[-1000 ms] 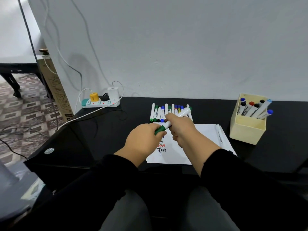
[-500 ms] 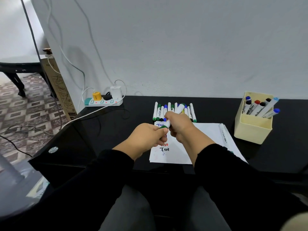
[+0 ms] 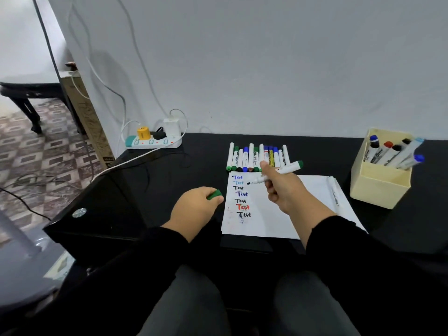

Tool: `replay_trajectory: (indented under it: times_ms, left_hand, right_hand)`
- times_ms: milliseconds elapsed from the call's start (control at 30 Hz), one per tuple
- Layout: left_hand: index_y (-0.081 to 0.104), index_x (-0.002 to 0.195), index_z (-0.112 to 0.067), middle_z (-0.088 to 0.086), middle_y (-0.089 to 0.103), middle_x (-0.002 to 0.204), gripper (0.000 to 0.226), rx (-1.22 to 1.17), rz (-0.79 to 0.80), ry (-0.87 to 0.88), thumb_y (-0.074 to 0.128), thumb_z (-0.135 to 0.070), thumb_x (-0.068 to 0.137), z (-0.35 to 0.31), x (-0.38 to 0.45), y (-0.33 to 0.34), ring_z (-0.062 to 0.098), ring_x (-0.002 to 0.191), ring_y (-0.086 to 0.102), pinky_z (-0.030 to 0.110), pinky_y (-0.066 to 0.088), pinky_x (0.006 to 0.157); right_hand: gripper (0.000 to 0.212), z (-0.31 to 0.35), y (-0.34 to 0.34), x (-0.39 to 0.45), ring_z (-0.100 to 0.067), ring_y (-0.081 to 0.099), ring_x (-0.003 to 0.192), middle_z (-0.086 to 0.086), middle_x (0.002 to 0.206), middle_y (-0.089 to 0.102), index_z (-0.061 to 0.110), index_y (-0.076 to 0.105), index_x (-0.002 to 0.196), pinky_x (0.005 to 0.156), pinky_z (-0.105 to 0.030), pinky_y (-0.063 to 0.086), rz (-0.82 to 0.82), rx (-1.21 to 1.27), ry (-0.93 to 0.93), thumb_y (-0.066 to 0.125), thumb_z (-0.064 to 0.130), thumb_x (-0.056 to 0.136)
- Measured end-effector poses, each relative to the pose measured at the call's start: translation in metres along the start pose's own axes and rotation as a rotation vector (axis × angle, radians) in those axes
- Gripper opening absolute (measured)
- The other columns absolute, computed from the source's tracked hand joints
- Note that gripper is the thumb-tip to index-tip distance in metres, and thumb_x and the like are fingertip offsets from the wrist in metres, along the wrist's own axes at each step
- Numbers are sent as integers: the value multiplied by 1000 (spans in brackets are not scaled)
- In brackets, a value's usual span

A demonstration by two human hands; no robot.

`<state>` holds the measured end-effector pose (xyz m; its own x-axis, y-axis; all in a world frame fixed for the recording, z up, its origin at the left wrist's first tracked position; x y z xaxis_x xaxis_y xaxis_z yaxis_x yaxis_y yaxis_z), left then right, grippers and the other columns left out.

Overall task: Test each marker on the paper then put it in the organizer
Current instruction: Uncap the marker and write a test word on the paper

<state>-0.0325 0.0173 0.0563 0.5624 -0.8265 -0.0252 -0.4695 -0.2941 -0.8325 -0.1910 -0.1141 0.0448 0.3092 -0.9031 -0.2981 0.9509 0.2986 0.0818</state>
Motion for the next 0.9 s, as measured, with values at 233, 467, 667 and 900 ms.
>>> replay_trajectory:
  times_ms: [233,467,667,900]
  left_hand:
    - [58,123,-34,7,31,151,32,138,-28,-27,46,-42,94,30,19,38,30,142,17,48,12,114]
    - [49,128,-46,2,18,156,39,179,-28,-53,39,-57,92,37,25,50,29,145,1,57,-6,111]
    - [50,126,-49,2,14,157,42,178,2,-54,41,-63,88,39,26,53,25,145,1,56,-9,111]
    - [49,127,-51,2,14,157,45,220,11,-58,40,-67,86,38,25,54,25,145,2,57,-8,111]
  right_hand:
    - [32,-19,0,-9,-11,41,51,-2,59,49,16,44,65,51,-23,33,-59,-303,-193,68,25,83]
    - [41,-38,9,-14,-17,42,61,-11,66,45,16,31,60,56,-27,33,-32,-372,-271,63,21,85]
    - [42,-42,12,-12,-10,34,54,1,57,36,16,30,57,43,-13,27,1,-450,-326,62,14,83]
    - [39,-44,21,-14,-14,42,59,-6,63,45,14,35,62,55,-23,34,26,-584,-362,65,26,84]
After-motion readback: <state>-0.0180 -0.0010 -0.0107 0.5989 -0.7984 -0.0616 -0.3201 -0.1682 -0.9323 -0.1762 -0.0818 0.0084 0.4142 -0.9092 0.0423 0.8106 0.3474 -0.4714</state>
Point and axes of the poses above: each hand's wrist, its own x-axis towards the middle knuckle, its own y-axis out of the palm, z = x × y, the point moved 7 cm from there along x, towards the middle knuckle
